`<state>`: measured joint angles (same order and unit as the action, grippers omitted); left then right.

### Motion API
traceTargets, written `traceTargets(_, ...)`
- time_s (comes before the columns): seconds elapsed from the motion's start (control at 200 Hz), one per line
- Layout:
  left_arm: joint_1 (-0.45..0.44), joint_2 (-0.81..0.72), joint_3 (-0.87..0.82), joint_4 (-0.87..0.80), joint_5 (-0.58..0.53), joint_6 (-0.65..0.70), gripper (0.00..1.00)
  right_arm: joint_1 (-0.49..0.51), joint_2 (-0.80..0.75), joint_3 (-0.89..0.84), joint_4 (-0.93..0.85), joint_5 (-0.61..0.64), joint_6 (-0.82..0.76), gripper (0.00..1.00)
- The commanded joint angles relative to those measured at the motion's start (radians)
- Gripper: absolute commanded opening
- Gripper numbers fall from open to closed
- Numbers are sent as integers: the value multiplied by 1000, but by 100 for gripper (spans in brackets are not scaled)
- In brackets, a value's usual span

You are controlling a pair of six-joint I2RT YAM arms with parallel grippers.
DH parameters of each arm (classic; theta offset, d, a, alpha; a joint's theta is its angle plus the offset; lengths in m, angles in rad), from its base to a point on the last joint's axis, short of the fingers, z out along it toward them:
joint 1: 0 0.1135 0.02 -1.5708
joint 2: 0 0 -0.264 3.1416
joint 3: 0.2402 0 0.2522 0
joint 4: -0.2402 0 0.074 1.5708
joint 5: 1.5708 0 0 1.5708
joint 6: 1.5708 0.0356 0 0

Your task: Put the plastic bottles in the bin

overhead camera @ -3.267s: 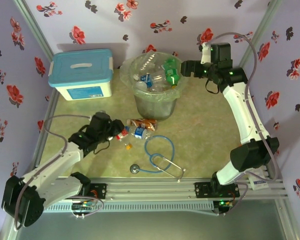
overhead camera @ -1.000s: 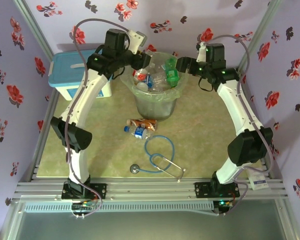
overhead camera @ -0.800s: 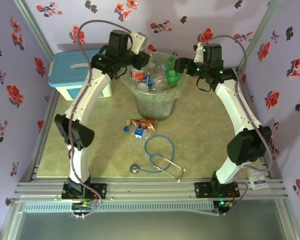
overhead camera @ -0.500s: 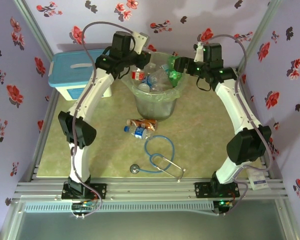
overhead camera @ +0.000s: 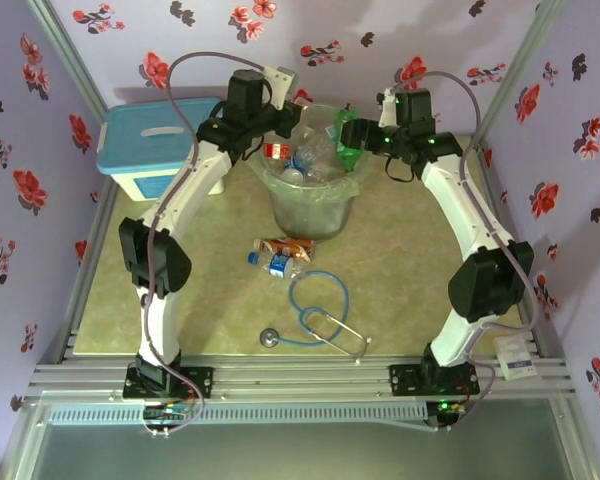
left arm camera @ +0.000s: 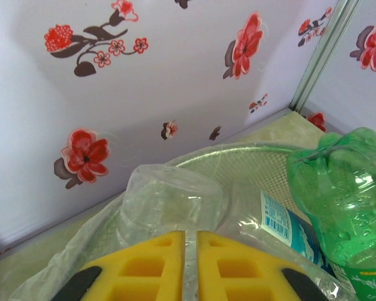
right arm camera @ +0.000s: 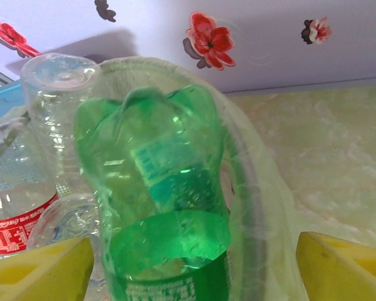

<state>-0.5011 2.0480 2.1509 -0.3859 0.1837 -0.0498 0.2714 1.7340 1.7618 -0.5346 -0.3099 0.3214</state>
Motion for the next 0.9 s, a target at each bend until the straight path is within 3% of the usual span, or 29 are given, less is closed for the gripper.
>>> traceTargets(0.0,-2,56,-105,-165,13,-49,13,10,7,37,-24,15,-21,83)
traceTargets(0.265,-2,63,-172,-145,18,-62,12,31,1,31,-18,-29,-8,81)
traceTargets(0.41,0,78,-186,-143,19,-60,12,34,-23,48,-27,-18,-14,85)
traceTargets(0.5,0,85,-187,-144,17,-62,16,35,-33,71,-47,-7,-23,91)
traceTargets(0.895,7,-39,-158,-157,10,-51,44,34,-48,112,-87,38,-56,93)
